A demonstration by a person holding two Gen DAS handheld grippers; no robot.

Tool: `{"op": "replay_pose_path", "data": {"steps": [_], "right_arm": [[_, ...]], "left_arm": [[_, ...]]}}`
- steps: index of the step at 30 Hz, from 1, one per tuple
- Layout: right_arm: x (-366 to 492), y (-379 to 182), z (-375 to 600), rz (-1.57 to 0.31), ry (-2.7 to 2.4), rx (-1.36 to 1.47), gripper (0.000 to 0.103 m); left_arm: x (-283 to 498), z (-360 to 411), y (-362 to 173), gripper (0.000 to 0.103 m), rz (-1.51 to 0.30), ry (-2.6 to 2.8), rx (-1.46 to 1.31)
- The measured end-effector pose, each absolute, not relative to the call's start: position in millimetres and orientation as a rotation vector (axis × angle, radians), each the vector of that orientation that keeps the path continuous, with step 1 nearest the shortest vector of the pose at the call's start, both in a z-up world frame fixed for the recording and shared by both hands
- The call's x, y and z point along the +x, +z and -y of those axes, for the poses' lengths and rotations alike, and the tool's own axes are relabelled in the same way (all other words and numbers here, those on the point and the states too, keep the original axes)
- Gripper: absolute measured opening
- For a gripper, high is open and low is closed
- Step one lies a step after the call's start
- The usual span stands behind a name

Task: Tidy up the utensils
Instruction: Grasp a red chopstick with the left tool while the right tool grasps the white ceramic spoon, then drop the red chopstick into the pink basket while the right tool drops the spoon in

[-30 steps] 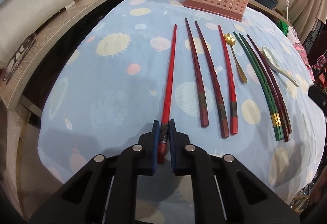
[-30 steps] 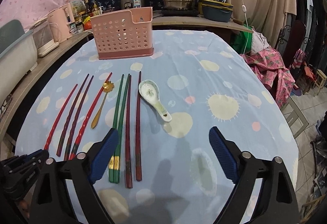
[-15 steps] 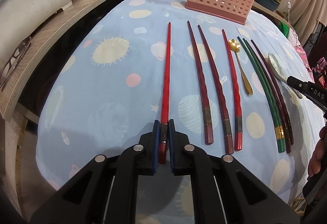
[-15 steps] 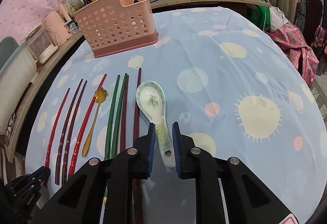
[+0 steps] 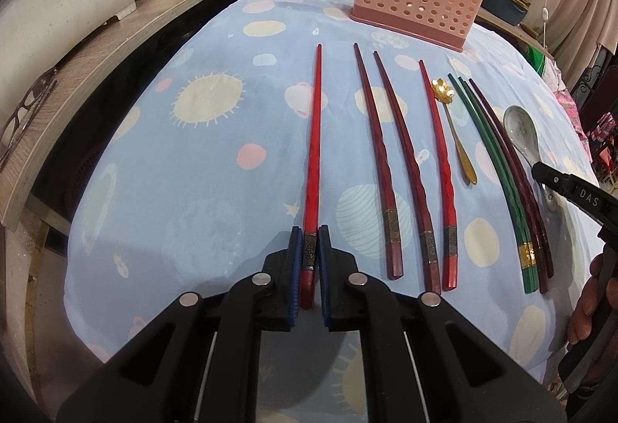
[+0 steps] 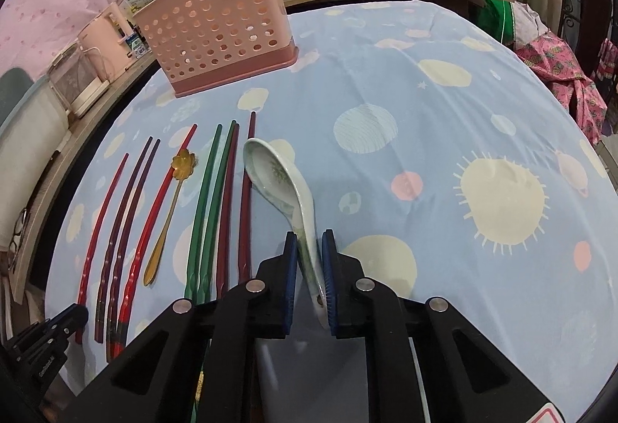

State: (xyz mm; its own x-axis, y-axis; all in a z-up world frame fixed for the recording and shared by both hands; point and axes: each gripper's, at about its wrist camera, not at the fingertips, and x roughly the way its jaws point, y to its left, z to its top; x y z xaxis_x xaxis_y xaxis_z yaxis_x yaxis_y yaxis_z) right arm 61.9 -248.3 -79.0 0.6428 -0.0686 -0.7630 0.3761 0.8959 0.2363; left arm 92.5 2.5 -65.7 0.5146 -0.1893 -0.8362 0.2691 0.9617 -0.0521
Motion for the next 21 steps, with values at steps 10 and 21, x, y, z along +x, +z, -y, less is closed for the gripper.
{"op": "replay_pose_path", "data": {"steps": [10, 21], "right_arm": [[41, -52, 247, -0.782, -0.276, 0.39, 0.008], [29, -7, 252, -0.688, -0.281, 0.36, 0.006]], "left_arm": [[77, -13, -48, 0.007, -0.958, -0.304, 0.052], [81, -18, 21, 0.007, -0.781, -0.31, 0.031]]}}
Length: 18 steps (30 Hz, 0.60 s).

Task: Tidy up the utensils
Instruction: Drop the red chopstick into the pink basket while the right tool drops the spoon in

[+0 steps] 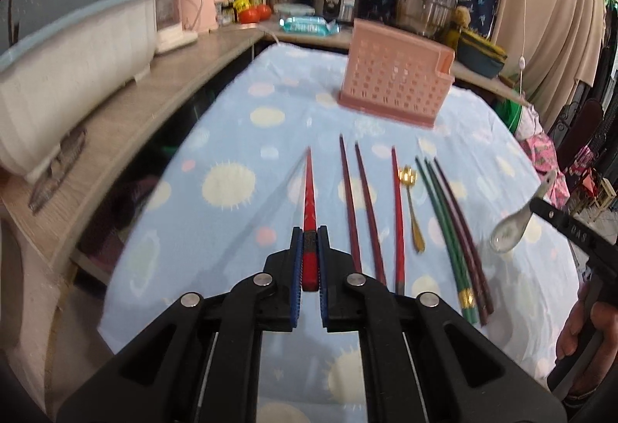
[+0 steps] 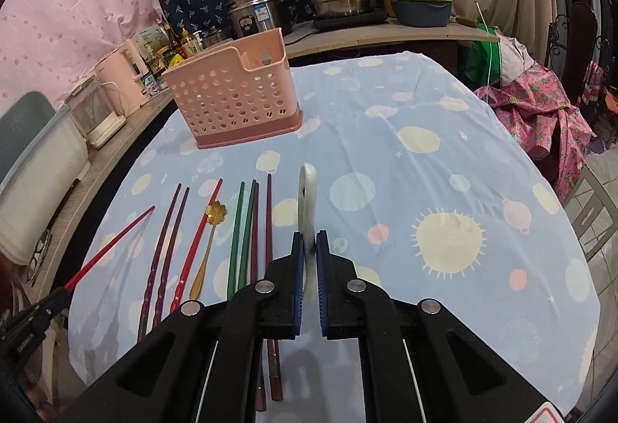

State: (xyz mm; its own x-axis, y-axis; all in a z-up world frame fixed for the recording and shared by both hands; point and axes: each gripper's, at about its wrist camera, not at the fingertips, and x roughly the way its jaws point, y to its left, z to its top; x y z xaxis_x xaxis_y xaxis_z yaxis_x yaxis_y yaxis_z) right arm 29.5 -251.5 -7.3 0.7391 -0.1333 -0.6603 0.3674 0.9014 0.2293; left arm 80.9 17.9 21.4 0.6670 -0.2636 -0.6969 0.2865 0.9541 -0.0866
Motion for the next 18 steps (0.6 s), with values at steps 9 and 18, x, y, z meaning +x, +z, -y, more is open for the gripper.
{"op": "replay_pose_path", "data": {"steps": [9, 18], "right_arm": [[60, 35, 272, -0.605, -0.246, 0.35, 0.006], [127, 80, 296, -0.525, -0.233, 0.339, 0.006]], "left_arm": [[142, -4, 100, 0.007, -0.609, -0.316, 0.008], [204, 17, 184, 0.007, -0.432, -0.325, -0.035]]}}
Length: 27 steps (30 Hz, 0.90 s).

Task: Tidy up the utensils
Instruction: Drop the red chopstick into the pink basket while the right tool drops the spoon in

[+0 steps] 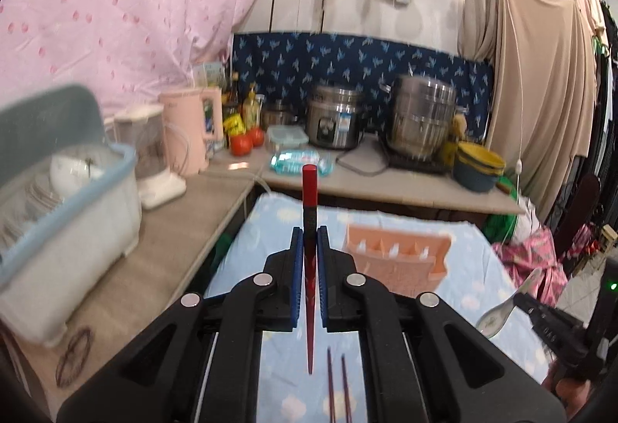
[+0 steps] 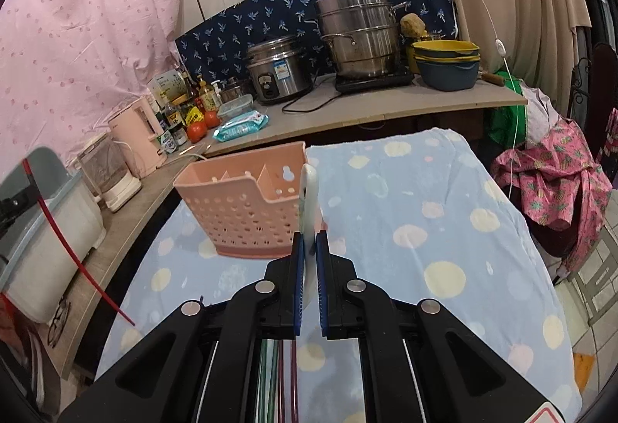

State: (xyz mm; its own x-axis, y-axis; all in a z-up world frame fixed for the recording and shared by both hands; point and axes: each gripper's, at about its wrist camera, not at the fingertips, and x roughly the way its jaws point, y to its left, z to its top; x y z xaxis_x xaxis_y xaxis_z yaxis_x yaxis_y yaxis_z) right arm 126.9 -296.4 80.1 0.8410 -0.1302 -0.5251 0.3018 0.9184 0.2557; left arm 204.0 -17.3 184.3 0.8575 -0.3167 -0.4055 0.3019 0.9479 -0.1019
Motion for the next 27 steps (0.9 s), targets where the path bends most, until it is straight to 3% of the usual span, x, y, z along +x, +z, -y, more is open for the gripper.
{"op": "replay_pose_path", "data": {"steps": [6, 13, 27], "right_arm": [[179, 97, 307, -0.494, -0.232, 0.326, 0.006], [230, 95, 318, -0.498, -0.231, 0.322, 0.006], [281, 46, 324, -0.607, -0.224, 0.318, 0.006]], "left_arm": [[238, 43, 230, 0.007, -0.324, -0.372, -0.077], [278, 70, 246, 0.007, -0.276, -0.419, -0.146], [334, 96, 173, 0.007, -0.435, -0.385, -0.106]]}}
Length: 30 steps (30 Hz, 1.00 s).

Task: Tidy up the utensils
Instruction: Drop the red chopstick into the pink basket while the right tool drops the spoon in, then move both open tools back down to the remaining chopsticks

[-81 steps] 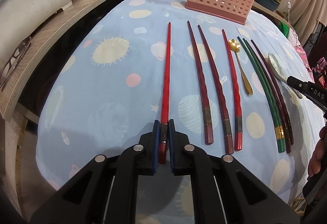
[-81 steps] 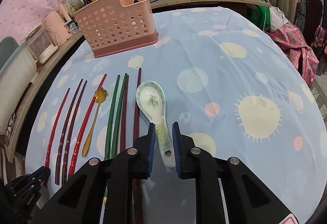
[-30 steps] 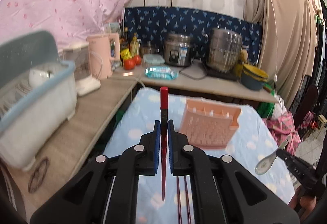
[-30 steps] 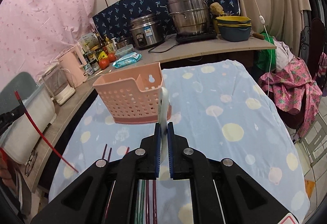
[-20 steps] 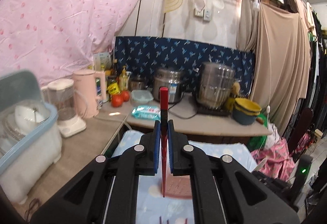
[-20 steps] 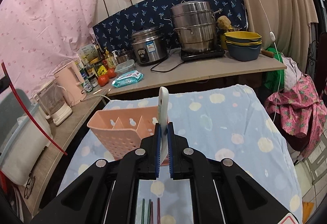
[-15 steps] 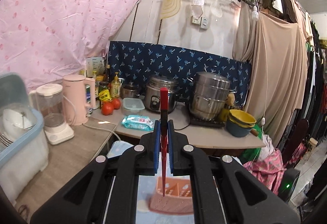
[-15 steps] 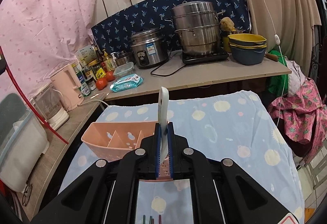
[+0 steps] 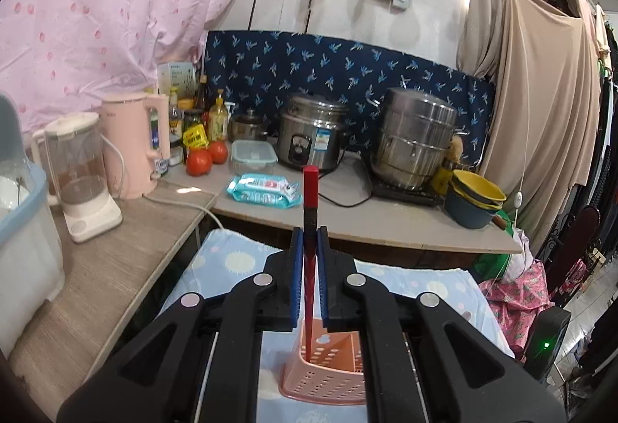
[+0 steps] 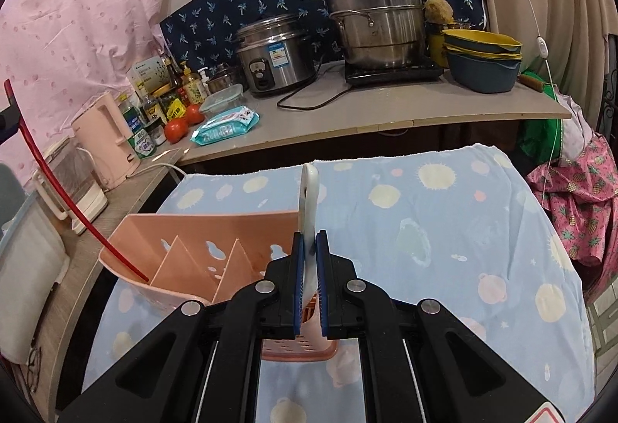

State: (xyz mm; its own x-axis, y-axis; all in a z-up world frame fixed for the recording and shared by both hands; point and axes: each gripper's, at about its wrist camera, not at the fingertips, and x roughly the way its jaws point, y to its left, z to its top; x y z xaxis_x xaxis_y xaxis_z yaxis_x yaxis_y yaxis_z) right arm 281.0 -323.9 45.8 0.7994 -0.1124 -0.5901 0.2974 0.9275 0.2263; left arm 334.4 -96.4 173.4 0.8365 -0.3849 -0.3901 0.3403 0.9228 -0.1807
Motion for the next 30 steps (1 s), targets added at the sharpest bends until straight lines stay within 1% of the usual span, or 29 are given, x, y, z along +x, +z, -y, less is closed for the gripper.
{"op": "replay_pose_path", "data": {"steps": [3, 5, 6, 7, 9, 14, 17, 20, 24, 30], "right_arm": [[280, 44, 322, -0.597, -0.229, 0.311, 0.007], [276, 47, 321, -0.587, -0.234, 0.313, 0.012], [274, 48, 321, -0.581, -0.236, 0.313, 0.012], [272, 50, 320, -0.576, -0.238, 0.311, 0.013], [266, 54, 317, -0.566, -0.243, 0.303, 0.015], [241, 62, 307, -0.542, -0.239, 0.29, 0.027], [219, 66, 296, -0.536, -0.229, 0.276, 0.031], [192, 64, 286, -0.54, -0.214, 0.278, 0.034], [152, 54, 273, -0.563, -0.212, 0.279, 0.034], [94, 24, 259, -0.639, -0.226, 0.293, 0.034]], "left_arm": [[339, 96, 164, 0.008, -0.458, -0.375, -0.103], [339, 93, 162, 0.019, -0.455, -0.354, -0.104], [337, 91, 161, 0.033, -0.447, -0.34, -0.102], [336, 90, 161, 0.041, -0.439, -0.33, -0.099], [329, 88, 162, 0.043, -0.423, -0.312, -0.082], [310, 79, 158, 0.043, -0.433, -0.288, -0.045], [292, 72, 152, 0.045, -0.44, -0.277, -0.022], [270, 62, 139, 0.048, -0.464, -0.268, 0.0], [243, 47, 117, 0.049, -0.519, -0.264, 0.01], [198, 25, 66, 0.049, -0.625, -0.239, 0.054]]}}
